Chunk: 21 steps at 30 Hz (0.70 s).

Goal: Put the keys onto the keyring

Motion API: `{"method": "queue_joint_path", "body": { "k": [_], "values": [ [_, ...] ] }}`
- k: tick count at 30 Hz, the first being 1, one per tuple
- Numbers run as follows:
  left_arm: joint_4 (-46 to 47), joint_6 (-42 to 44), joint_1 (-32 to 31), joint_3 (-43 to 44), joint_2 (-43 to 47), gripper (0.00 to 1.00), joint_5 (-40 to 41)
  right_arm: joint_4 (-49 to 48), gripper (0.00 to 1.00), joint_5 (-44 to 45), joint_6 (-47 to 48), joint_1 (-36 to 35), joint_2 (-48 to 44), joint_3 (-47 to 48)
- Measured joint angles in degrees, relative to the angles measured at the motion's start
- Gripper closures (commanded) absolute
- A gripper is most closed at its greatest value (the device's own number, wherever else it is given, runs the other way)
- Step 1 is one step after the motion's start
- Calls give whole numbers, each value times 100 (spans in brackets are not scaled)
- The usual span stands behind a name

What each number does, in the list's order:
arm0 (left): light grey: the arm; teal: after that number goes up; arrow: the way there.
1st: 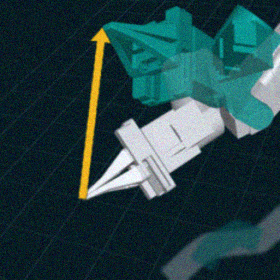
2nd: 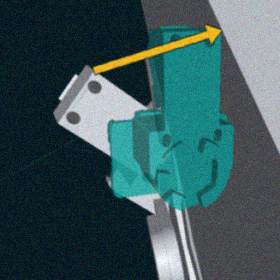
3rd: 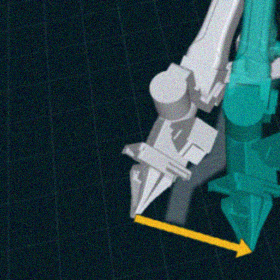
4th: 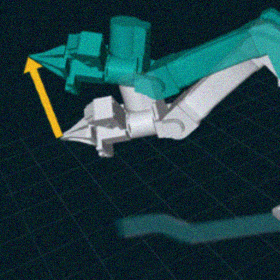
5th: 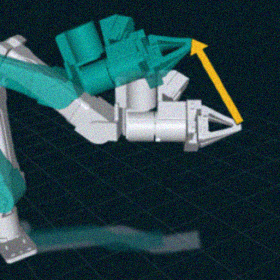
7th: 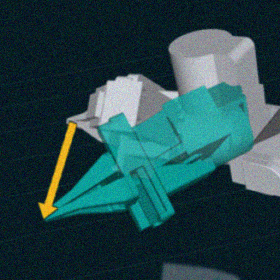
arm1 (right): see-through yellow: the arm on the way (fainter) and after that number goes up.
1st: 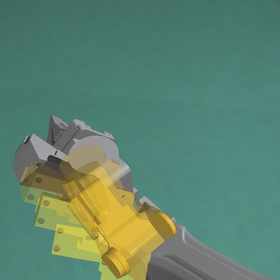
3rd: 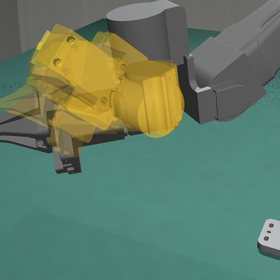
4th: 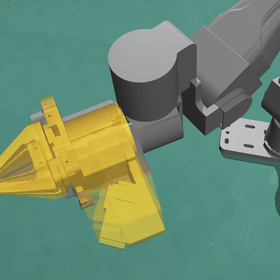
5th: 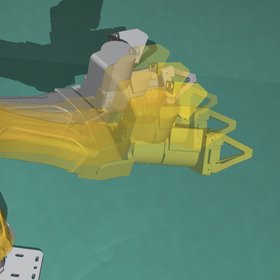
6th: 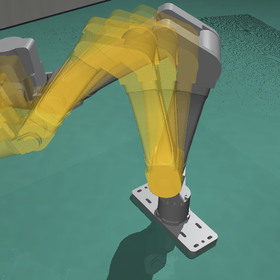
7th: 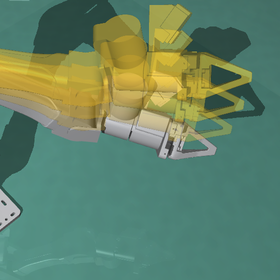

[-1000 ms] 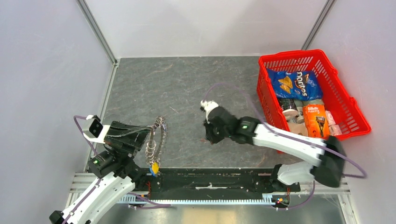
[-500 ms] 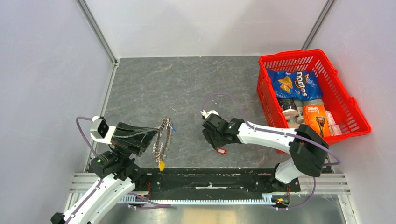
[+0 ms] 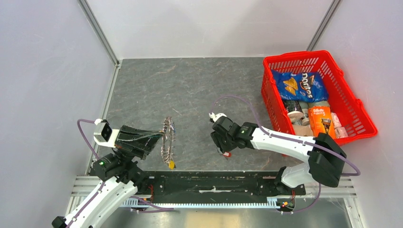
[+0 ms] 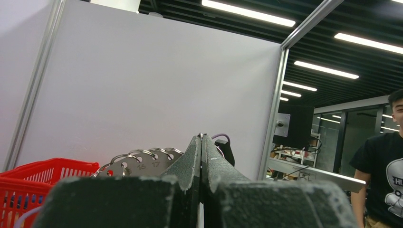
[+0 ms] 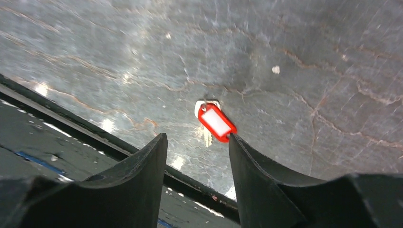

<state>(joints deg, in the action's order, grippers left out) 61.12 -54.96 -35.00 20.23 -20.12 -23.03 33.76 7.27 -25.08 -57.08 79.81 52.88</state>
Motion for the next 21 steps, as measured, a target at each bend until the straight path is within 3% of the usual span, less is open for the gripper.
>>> {"method": "queue_joint_path", "body": {
  "k": [21],
  "values": [
    [-138,151,0,-48,4,98,-9,-680,62,-243,-540,203,603,-549]
  ]
}}
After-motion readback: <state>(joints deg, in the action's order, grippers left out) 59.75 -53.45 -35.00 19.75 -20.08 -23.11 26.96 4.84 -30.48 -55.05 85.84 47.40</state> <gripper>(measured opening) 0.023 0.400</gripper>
